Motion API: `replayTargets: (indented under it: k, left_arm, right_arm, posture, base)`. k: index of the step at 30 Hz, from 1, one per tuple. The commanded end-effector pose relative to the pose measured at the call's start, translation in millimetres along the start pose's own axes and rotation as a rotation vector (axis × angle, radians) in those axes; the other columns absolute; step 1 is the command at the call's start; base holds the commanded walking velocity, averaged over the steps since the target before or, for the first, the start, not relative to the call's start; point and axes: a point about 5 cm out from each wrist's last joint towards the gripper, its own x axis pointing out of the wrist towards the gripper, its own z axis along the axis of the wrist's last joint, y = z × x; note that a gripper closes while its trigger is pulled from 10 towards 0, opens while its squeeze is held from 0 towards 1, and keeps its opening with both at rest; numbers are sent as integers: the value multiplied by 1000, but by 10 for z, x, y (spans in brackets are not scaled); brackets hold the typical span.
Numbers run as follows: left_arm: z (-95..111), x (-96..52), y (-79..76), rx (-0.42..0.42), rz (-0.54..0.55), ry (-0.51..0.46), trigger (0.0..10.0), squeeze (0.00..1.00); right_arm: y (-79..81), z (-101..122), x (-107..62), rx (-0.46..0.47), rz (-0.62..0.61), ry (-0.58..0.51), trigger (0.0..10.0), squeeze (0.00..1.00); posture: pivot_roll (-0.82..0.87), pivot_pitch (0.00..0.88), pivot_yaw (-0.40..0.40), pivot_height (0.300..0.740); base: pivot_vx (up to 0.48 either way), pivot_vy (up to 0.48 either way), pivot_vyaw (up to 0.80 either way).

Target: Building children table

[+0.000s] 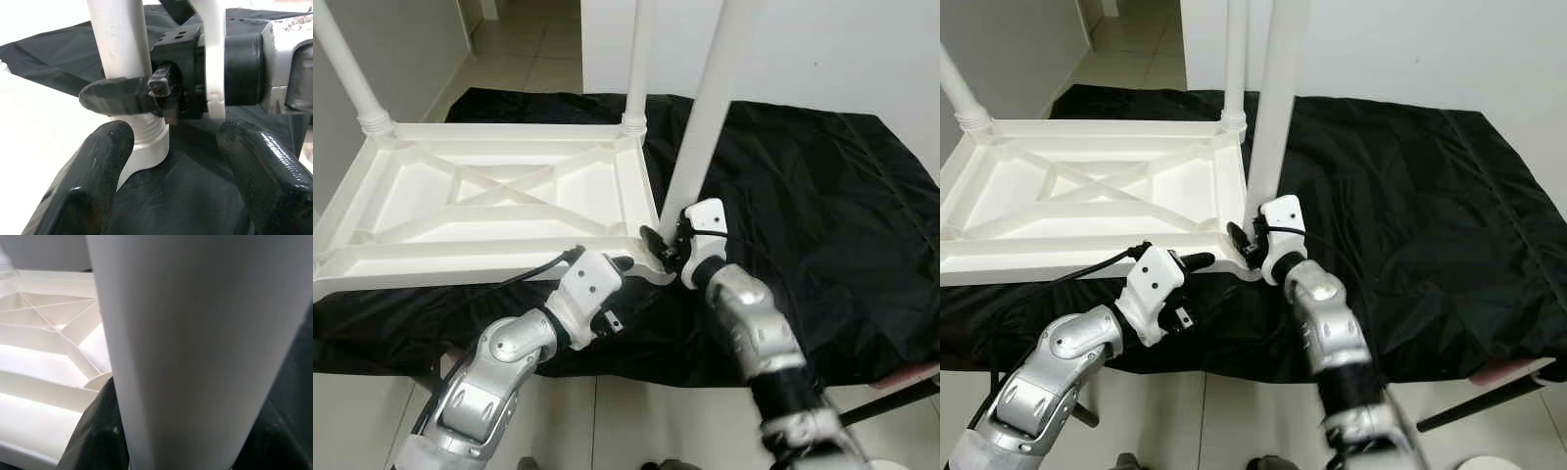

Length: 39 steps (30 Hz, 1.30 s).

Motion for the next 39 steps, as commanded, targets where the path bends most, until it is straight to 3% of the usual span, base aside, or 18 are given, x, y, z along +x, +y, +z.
replayTargets:
  k: [1, 5, 6, 8, 9, 15, 18, 19, 23, 24, 29, 34, 39]
  left_arm:
    - [4, -10, 4, -1, 15, 2, 10000, 0]
    - [5, -16, 5, -1, 13, 3, 10000, 0]
    - [7, -18, 8, 0, 13, 4, 10000, 0]
    - [7, -18, 8, 0, 13, 4, 10000, 0]
    - [8, -20, 10, 0, 12, 5, 10000, 0]
    - [14, -24, 17, 1, 14, 6, 10000, 0]
    - [14, -23, 12, 1, 16, 7, 10000, 0]
    - [23, -23, 2, 1, 16, 3, 10000, 0]
    - [50, -22, -8, -16, 22, -14, 10000, 0]
    - [67, -22, 2, -33, 37, -26, 10000, 0]
    - [53, -24, 7, -29, 45, -19, 10000, 0]
    - [50, -8, -2, -42, 67, -18, 10000, 0]
    - [48, 0, -6, -46, 70, -16, 10000, 0]
  right_arm:
    - [-21, -127, -86, 47, -128, 31, 10000, 0]
    - [108, -73, -103, 62, -96, 1, 10000, 0]
    - [129, -35, -116, 90, -75, -15, 10000, 639]
    - [129, -35, -116, 90, -75, -15, 10000, 639]
    - [130, -2, -123, 112, -67, -32, 10000, 1000]
    - [4, 65, -115, 106, -69, -40, 10000, 1000]
    - [7, 88, -112, 149, 42, -46, 10000, 1000]
    - [-19, 92, -110, 142, 98, -50, 10000, 0]
    - [-81, 110, -106, 118, 173, -68, 10000, 0]
    - [-129, 114, -90, 50, 284, -63, 10000, 0]
    - [-177, 96, -71, 10, 380, -46, 10000, 0]
    - [-274, 45, -8, -73, 550, 7, 10000, 0]
    - [-307, 16, 26, -104, 610, 32, 10000, 0]
  posture:
    - [-24, 102, -26, 740]
    - [-21, 107, -21, 740]
    - [-20, 107, -22, 740]
    - [-20, 107, -22, 740]
    - [-21, 109, -21, 740]
    - [-16, 110, -19, 740]
    - [-14, 107, -20, 740]
    - [-13, 105, -24, 740]
    - [-10, 103, -28, 740]
    - [-6, 102, -37, 740]
    - [-5, 99, -40, 740]
    - [1, 90, -51, 740]
    - [0, 88, -51, 740]
  base:
    - [0, 0, 0]
    - [0, 0, 0]
    - [0, 0, 0]
    - [0, 0, 0]
    - [0, 0, 0]
    - [0, 0, 0]
    - [0, 0, 0]
    - [0, 0, 0]
    - [0, 0, 0]
    - [0, 0, 0]
    - [0, 0, 0]
    - [0, 0, 0]
    - [0, 0, 0]
